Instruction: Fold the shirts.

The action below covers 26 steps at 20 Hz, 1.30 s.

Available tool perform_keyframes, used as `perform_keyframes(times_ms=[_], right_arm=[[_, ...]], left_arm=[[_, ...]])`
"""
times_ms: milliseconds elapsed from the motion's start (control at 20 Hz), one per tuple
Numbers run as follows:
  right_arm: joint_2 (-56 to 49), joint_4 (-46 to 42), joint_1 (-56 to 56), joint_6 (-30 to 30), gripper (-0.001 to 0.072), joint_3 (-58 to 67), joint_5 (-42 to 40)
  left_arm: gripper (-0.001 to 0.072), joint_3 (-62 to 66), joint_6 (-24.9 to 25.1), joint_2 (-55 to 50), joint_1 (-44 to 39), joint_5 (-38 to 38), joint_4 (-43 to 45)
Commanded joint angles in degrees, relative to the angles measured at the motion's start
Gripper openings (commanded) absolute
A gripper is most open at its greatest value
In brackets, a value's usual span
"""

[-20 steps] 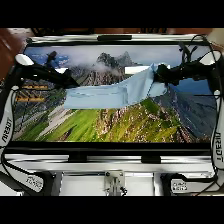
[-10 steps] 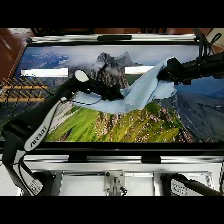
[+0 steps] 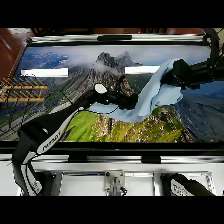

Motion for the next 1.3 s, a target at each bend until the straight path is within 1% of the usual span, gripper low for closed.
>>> perform_keyframes(times_ms=[0, 100, 200, 450, 550, 700, 750, 800, 850, 900, 950, 1050, 1150, 1250], right_arm=[[0.04, -4.11, 2.25, 0.74, 0.0051, 0.00, -0.44], [-1.46, -5.14, 5.20, 0.74, 0.0051, 0.00, -2.23], [-4.11, -5.51, 8.76, 0.76, 0.0051, 0.00, -5.99], [-14.95, -5.49, 18.29, 1.55, 0.0051, 0.00, -17.07], [-21.07, -5.44, 21.90, 3.52, 0.0051, 0.00, -21.92], [-30.18, -4.50, 26.38, 7.34, 0.0052, 0.00, -28.39], [-32.61, -2.67, 27.32, 7.89, 0.0079, 0.00, -30.29], [-34.69, 1.09, 27.80, 7.78, 0.0404, 0.00, -32.26], [-35.78, 5.51, 27.85, 5.97, 0.0667, 0.00, -33.53], [-35.91, 8.55, 27.36, 3.76, 0.0667, 0.02, -33.90], [-35.12, 9.18, 26.45, 2.67, 0.0667, 0.00, -33.27], [-31.87, 5.81, 22.75, 1.57, 0.0667, 0.02, -29.38], [-27.08, -3.56, 17.16, 1.81, 0.0667, 0.00, -22.67], [-23.28, -16.35, 11.56, 3.45, 0.0667, 0.00, -13.97]], left_arm=[[0.0023, 0.04, 1.68, 5.07, 4.87, -7.28, 10.23], [0.0023, 0.04, -1.90, 10.86, 10.73, -12.26, 20.20], [0.0024, 0.04, -3.30, 17.31, 17.31, -14.97, 24.68], [0.0025, 0.04, -3.82, 35.17, 33.05, -16.04, 24.76], [0.0025, 0.04, -3.61, 41.64, 37.44, -17.33, 24.79], [0.0025, 0.04, -3.63, 48.85, 41.48, -20.55, 24.81], [0.0026, 0.04, -3.63, 50.69, 41.94, -21.84, 24.85], [0.0026, 0.04, -3.63, 51.98, 42.12, -22.84, 24.87], [0.0026, 0.04, -3.63, 52.92, 42.12, -23.67, 24.87], [0.0026, 0.04, -3.63, 53.42, 42.12, -24.28, 24.87], [0.0026, 0.00, -3.63, 53.66, 42.12, -24.57, 24.87], [0.0026, -0.33, -3.63, 53.57, 42.12, -24.30, 24.90], [0.0026, -1.51, -3.63, 53.46, 42.12, -23.96, 25.05], [0.0026, -2.75, -3.63, 53.24, 42.12, -23.98, 25.05]])
